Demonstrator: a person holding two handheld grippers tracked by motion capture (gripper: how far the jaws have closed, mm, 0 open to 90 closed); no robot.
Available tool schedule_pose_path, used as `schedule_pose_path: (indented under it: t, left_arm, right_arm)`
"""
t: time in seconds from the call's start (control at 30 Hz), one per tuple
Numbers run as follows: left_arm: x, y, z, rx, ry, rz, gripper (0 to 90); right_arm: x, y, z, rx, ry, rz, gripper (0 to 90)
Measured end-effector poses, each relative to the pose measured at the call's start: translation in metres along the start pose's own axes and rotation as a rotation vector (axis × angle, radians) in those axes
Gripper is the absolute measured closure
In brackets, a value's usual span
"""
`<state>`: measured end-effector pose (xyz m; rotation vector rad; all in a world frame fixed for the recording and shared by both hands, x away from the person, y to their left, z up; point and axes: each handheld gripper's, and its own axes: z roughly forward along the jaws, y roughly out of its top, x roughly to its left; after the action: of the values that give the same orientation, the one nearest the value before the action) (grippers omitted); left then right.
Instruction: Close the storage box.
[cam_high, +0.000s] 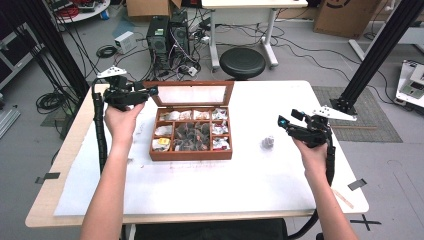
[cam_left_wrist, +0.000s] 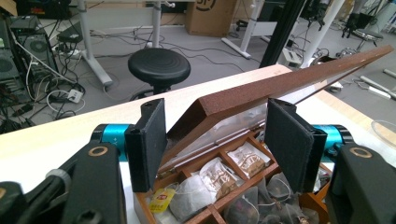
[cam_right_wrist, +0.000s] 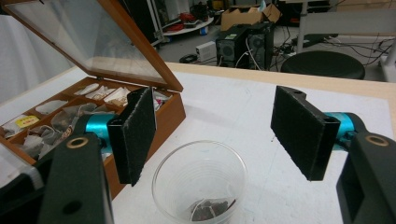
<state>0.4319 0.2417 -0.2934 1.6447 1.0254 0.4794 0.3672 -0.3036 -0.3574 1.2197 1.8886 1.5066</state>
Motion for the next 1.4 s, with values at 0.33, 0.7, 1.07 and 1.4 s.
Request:
schedule_pose_path:
  t: [0.33,0.7,1.07,1.4]
  left_arm:
    - [-0.006,-0.001,-0.004,0.019,0.029,-0.016,37.5]
    - [-0.012,-0.004,-0.007,0.033,0.056,-0.039,36.1]
    - [-0.016,-0.015,-0.011,0.025,0.034,-0.054,34.5]
    - [-0.02,-0.025,-0.017,0.036,0.025,-0.065,33.7]
  right_arm:
    - [-0.002,0.0,-0.002,-0.004,-0.009,0.007,32.7]
    - [-0.002,0.0,-0.002,-0.011,-0.014,-0.004,33.6]
    - [-0.001,0.0,-0.003,-0.017,-0.025,-0.006,35.4]
    - [-0.002,0.0,-0.003,-0.02,-0.038,-0.005,36.0]
